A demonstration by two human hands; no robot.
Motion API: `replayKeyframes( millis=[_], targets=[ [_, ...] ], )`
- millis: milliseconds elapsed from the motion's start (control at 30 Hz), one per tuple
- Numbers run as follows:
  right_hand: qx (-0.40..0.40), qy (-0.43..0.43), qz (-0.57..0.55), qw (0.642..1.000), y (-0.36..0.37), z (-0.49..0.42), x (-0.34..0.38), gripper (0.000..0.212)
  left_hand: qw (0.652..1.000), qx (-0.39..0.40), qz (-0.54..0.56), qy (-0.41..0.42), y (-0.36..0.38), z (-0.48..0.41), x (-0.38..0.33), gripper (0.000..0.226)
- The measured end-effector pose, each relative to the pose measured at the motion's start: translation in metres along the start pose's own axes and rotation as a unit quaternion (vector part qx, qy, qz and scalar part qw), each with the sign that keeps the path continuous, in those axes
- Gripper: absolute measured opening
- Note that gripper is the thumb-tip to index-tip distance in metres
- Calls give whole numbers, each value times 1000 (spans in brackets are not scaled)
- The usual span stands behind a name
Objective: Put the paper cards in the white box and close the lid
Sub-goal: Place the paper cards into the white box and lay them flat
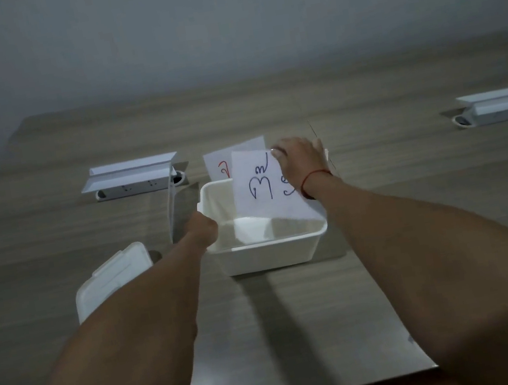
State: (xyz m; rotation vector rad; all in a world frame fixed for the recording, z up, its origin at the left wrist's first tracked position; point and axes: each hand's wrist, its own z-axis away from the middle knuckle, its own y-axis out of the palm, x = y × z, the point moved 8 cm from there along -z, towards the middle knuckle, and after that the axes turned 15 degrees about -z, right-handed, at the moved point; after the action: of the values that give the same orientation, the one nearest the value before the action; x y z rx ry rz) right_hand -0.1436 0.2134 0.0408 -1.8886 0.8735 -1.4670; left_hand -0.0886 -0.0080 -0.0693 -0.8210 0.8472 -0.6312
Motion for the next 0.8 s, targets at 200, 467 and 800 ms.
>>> replayKeyframes(
  millis=[200,467,800],
  targets=[
    [7,11,-42,999,20,15,12,30,1000,4,-13,15,1,11,9,36],
    [122,50,-49,990,67,38,9,25,1000,0,13,7,2,10,12,36],
    [321,131,-67,936,98,57,-14,28,999,-24,23,-21,0,11,8,43]
  ],
)
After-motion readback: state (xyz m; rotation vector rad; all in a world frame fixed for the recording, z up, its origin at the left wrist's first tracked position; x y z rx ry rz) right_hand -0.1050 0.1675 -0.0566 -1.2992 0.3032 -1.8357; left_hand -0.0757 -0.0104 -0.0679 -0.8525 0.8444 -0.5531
